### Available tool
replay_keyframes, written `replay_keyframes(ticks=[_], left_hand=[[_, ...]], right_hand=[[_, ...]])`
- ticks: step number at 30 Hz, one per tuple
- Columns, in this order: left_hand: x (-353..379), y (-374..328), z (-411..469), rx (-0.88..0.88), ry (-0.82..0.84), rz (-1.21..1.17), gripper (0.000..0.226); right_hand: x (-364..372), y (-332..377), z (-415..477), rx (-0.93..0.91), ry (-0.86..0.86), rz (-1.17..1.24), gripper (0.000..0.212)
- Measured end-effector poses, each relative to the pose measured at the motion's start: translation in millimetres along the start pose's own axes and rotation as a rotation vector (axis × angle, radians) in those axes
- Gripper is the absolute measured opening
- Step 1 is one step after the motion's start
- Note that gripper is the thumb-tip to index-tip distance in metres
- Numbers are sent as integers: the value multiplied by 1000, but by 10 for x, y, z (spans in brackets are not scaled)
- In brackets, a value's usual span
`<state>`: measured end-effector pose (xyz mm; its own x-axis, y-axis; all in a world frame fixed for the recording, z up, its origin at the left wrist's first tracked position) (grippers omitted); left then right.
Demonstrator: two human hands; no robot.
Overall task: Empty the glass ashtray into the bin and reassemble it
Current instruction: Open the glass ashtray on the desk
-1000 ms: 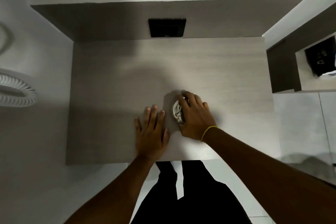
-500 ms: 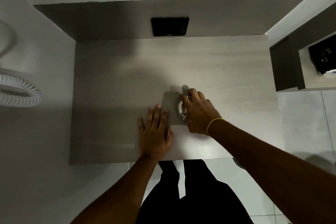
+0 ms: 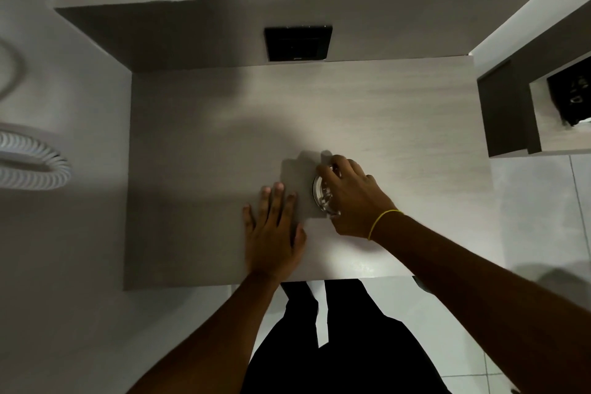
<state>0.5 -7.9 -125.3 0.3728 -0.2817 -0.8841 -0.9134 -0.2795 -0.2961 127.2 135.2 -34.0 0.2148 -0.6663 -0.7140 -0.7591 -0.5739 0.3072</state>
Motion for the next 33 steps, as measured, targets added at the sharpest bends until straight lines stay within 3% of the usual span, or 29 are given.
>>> replay_keyframes(ticks=[6, 11, 15, 23, 28, 31, 33], left_hand=[[-43, -13, -12, 18, -48, -4, 70], [-22, 9, -15, 17, -57, 16, 70], [-19, 8, -22, 21, -74, 18, 70], [21, 25, -10, 10, -73, 29, 71], [26, 35, -8, 3, -67, 30, 69], [23, 33, -12, 5, -67, 23, 68], [22, 20, -5, 6, -71, 15, 69]], right_hand=[[-98, -539, -309, 41, -151, 239, 102], [71, -1127, -440, 201, -220, 220, 101], [296, -1237, -428, 212, -204, 142, 110], [372, -1163, -424, 254, -284, 126, 86], [125, -831, -256, 42, -413, 243, 56], [64, -652, -26, 28, -318, 259, 39], [85, -609, 103, 77, -211, 248, 43]])
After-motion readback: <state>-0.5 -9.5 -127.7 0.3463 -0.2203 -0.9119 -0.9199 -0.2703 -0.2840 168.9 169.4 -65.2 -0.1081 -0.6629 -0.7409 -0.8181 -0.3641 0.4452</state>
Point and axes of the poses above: each hand's wrist, its own z-axis towards the middle knuckle, its own x-axis out of the palm, y = z × x, the point moved 6 cm from there along z, towards the middle knuckle, and after that the axes turned 15 degrees about y, right-handed, at the moved point
